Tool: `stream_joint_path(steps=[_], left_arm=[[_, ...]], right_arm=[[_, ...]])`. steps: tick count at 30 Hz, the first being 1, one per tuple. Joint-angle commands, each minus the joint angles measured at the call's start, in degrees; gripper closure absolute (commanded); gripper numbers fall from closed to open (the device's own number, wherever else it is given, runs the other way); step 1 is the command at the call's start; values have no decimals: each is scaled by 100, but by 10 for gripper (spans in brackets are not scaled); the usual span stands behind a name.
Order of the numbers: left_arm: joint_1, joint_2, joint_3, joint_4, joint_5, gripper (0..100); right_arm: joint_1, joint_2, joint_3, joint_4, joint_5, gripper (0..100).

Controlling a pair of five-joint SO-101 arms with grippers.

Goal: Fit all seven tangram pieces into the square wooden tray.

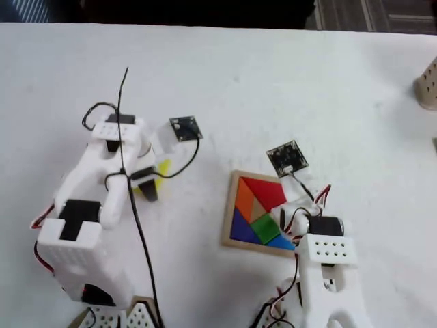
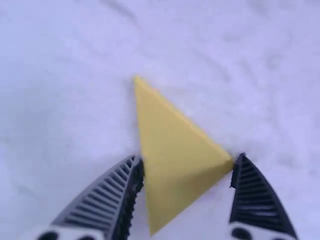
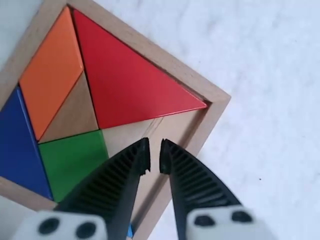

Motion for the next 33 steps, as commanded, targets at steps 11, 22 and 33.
stream_joint_path(steps=[11, 22, 33], left_arm=[[119, -198, -176, -53, 484, 873], [110, -198, -202, 18, 484, 909], [92, -207, -1380, 1451, 949, 906]], right_arm=[[-66, -145, -26, -119, 79, 950], [-66, -145, -26, -127, 79, 950], [-66, -145, -26, -127, 79, 950]])
